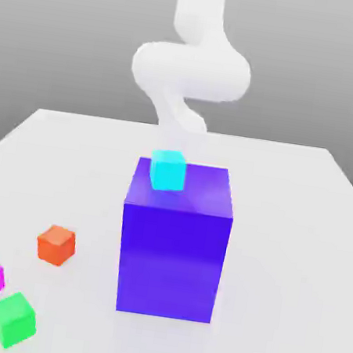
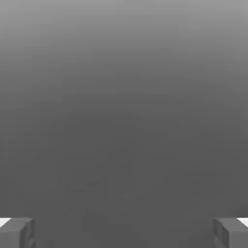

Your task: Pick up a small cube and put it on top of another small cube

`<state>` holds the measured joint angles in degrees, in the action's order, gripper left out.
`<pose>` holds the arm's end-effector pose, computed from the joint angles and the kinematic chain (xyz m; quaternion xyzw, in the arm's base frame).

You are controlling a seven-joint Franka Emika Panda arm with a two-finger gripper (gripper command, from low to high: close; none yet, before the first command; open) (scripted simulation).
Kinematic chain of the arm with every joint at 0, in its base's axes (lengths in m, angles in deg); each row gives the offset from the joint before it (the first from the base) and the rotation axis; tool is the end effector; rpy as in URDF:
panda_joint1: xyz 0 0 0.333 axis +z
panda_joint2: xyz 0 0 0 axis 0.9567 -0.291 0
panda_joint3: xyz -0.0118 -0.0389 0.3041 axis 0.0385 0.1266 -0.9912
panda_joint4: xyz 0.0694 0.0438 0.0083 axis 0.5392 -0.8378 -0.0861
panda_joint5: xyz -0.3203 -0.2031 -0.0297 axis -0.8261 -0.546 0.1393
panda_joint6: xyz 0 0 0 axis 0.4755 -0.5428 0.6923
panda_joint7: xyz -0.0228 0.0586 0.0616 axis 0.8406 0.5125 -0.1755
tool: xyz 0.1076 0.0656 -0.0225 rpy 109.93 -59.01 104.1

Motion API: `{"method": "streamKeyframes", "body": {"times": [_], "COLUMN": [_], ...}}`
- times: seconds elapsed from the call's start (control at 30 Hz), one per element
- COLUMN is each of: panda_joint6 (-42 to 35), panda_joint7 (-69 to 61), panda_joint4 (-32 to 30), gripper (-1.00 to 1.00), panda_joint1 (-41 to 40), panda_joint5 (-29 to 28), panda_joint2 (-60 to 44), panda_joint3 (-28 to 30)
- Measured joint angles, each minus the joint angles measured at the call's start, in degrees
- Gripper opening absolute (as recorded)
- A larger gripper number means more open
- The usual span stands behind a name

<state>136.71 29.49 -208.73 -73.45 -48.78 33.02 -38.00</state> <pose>0.3872 -0.0247 0.6525 -0.8536 0.3793 -0.3259 0.1459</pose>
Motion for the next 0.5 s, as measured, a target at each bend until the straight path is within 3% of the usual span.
{"method": "streamKeyframes", "body": {"times": [0.5], "panda_joint6": [11.99], "panda_joint7": [-9.60], "panda_joint4": [-4.68], "gripper": [0.00], "panda_joint1": [-4.24], "panda_joint5": [7.45], "panda_joint2": [-31.37], "panda_joint3": [14.90]}}
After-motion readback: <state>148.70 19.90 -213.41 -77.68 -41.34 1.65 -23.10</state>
